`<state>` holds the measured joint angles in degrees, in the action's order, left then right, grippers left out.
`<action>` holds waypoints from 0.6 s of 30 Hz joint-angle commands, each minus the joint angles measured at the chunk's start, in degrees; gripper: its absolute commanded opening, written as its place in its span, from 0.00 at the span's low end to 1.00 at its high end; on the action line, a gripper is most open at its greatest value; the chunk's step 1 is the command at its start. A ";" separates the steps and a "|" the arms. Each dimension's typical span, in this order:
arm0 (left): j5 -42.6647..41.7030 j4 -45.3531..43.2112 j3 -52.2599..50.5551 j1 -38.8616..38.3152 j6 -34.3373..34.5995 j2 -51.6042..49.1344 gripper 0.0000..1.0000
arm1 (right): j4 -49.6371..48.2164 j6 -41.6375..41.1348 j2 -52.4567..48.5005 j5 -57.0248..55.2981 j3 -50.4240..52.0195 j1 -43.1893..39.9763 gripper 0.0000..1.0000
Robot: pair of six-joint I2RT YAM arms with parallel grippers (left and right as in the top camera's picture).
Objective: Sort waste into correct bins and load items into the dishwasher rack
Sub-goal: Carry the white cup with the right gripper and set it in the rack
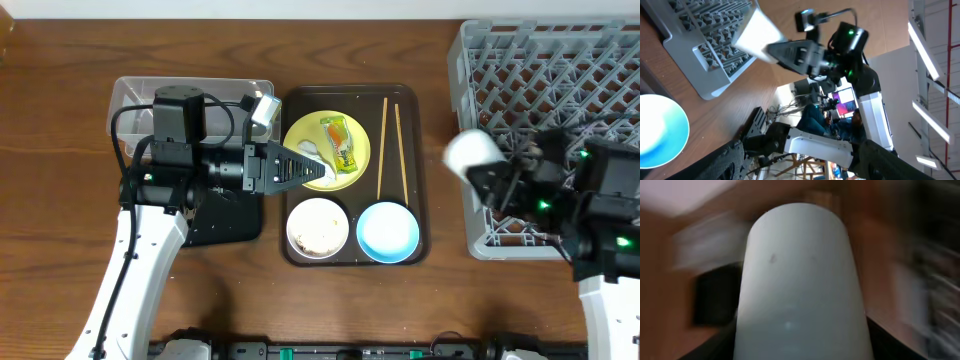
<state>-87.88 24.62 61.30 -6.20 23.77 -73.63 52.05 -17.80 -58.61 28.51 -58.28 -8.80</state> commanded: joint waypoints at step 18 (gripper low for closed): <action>2.19 -0.09 0.81 0.02 -0.98 0.22 0.77 | 4.79 -3.08 -15.78 -22.21 -4.72 -4.20 0.50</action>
<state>-86.06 24.60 61.30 -6.20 23.77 -73.63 56.64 -20.40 -72.66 3.70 -62.08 -13.06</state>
